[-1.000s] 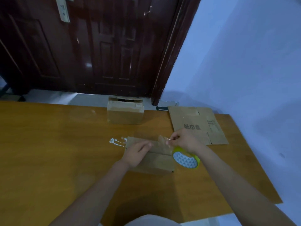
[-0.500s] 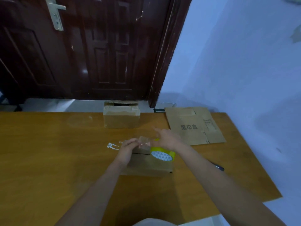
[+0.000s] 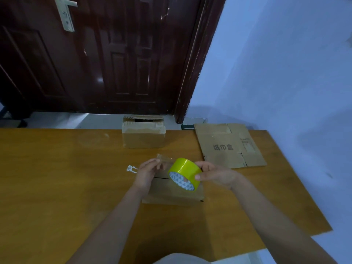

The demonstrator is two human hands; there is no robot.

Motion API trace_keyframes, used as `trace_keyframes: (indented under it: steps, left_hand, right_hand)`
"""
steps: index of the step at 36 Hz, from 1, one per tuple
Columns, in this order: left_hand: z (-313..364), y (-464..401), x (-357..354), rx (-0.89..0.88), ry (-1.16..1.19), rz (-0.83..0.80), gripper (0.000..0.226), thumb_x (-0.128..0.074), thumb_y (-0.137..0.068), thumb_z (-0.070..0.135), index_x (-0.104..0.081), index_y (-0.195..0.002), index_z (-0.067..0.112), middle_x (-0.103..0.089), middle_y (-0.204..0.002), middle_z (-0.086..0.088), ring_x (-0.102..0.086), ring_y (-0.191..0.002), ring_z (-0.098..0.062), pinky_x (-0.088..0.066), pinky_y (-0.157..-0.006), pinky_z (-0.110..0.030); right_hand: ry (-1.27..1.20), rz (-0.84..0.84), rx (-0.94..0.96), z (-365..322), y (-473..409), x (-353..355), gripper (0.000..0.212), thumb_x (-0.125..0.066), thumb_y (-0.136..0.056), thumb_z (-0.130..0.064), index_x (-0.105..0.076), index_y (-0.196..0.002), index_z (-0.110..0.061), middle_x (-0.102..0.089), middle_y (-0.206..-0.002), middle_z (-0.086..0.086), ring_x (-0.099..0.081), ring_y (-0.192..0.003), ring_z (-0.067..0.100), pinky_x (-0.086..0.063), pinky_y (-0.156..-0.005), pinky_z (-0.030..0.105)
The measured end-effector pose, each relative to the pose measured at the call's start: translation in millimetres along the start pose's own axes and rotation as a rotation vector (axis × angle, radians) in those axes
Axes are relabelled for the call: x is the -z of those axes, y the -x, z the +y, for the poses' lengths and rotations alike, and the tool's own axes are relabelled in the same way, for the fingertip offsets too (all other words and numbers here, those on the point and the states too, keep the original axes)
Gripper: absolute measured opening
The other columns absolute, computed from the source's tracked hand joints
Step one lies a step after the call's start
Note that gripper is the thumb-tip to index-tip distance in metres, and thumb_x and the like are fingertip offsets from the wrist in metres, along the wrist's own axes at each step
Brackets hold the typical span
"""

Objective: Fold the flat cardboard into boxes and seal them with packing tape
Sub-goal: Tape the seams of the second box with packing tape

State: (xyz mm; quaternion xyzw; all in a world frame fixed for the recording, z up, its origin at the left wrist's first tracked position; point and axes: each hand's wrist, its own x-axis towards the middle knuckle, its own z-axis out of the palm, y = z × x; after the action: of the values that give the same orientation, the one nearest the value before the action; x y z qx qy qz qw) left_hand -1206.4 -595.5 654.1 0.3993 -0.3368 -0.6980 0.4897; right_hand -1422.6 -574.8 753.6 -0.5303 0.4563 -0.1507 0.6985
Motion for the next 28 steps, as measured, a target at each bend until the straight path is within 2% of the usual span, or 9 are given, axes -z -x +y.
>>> trace_keyframes:
  steps: [2,8,12,16,18,21,23,25,28]
  left_hand:
    - [0.0,-0.2,-1.1,0.007,-0.009,0.009,0.034,-0.057,-0.077,0.021,-0.053,-0.043,0.02,-0.059,-0.056,0.004,-0.057,-0.072,-0.02,-0.04,-0.083,-0.033]
    - [-0.8,-1.3,-0.2,0.026,-0.02,-0.008,0.034,-0.056,-0.075,0.019,-0.054,-0.042,0.019,-0.061,-0.057,0.002,-0.062,-0.066,-0.011,-0.044,-0.08,-0.026]
    - [-4.5,-1.7,-3.9,0.018,-0.055,-0.004,0.032,-0.055,-0.074,0.019,-0.055,-0.042,0.019,-0.062,-0.061,-0.002,-0.061,-0.069,-0.014,-0.046,-0.077,-0.018]
    - [-7.9,-5.0,4.2,0.052,-0.006,0.066,0.026,-0.061,-0.086,0.007,-0.064,-0.06,0.006,-0.064,-0.072,-0.009,-0.059,-0.076,-0.019,-0.043,-0.088,-0.032]
    - [-8.4,-4.4,2.6,0.065,-0.009,0.083,0.023,-0.053,-0.09,0.002,-0.066,-0.071,0.002,-0.068,-0.074,-0.005,-0.061,-0.08,-0.018,-0.044,-0.089,-0.032]
    - [-5.4,-2.5,-1.0,0.086,-0.008,0.108,0.018,-0.053,-0.09,0.002,-0.066,-0.076,0.002,-0.067,-0.078,-0.005,-0.06,-0.083,-0.02,-0.043,-0.091,-0.032]
    - [-4.9,-3.4,-0.5,0.09,-0.007,0.116,0.019,-0.054,-0.089,0.001,-0.063,-0.073,0.002,-0.065,-0.074,-0.005,-0.059,-0.08,-0.019,-0.041,-0.093,-0.033]
    - [-4.7,-2.6,-0.8,0.088,-0.001,0.121,0.021,-0.054,-0.089,0.001,-0.063,-0.07,0.003,-0.065,-0.068,-0.001,-0.059,-0.077,-0.018,-0.042,-0.091,-0.031]
    - [-2.0,-2.3,1.6,0.053,0.077,0.136,0.04,-0.049,-0.092,-0.001,-0.064,-0.057,0.01,-0.062,-0.059,0.001,-0.061,-0.066,-0.013,-0.05,-0.08,-0.025]
  right_hand:
    - [0.013,-0.018,0.011,-1.8,1.5,-2.8,0.063,-0.084,-0.061,-0.042,-0.061,-0.11,-0.01,-0.071,-0.098,-0.005,-0.065,-0.094,0.011,-0.05,-0.08,0.022]
    - [0.092,0.041,0.048,-12.3,9.2,7.0,0.046,-0.086,-0.055,-0.047,-0.075,-0.091,-0.022,-0.073,-0.089,-0.004,-0.067,-0.085,0.011,-0.053,-0.077,0.024]
    - [0.181,0.041,-0.01,-17.0,16.1,19.8,0.03,-0.079,-0.059,-0.032,-0.076,-0.088,-0.022,-0.074,-0.089,-0.003,-0.068,-0.085,0.012,-0.052,-0.077,0.024]
    - [0.344,0.052,-0.144,-22.6,22.7,28.9,0.031,-0.077,-0.068,-0.032,-0.072,-0.093,-0.014,-0.073,-0.086,-0.004,-0.067,-0.081,0.01,-0.052,-0.075,0.023]
    - [0.477,0.115,-0.208,-25.0,24.6,33.7,0.019,-0.073,-0.08,-0.03,-0.07,-0.081,-0.011,-0.068,-0.071,-0.008,-0.063,-0.068,0.006,-0.049,-0.066,0.022]
    - [0.783,0.261,-0.358,-23.8,19.8,40.5,0.044,-0.067,-0.084,-0.039,-0.047,-0.052,-0.017,-0.044,-0.048,-0.008,-0.043,-0.044,0.007,-0.033,-0.05,0.024]
    - [0.97,0.311,-0.539,-23.2,14.9,39.5,0.043,-0.067,-0.08,-0.05,-0.052,-0.061,-0.014,-0.048,-0.06,-0.001,-0.048,-0.055,0.013,-0.037,-0.054,0.026]
    - [1.048,0.339,-0.659,-23.6,12.6,35.9,0.049,-0.065,-0.077,-0.058,-0.061,-0.084,-0.009,-0.057,-0.078,0.003,-0.055,-0.074,0.018,-0.046,-0.066,0.028]
    - [0.957,0.334,-0.509,-26.3,16.1,38.6,0.053,-0.059,-0.079,-0.063,-0.052,-0.061,-0.014,-0.049,-0.061,-0.002,-0.048,-0.059,0.014,-0.037,-0.056,0.025]
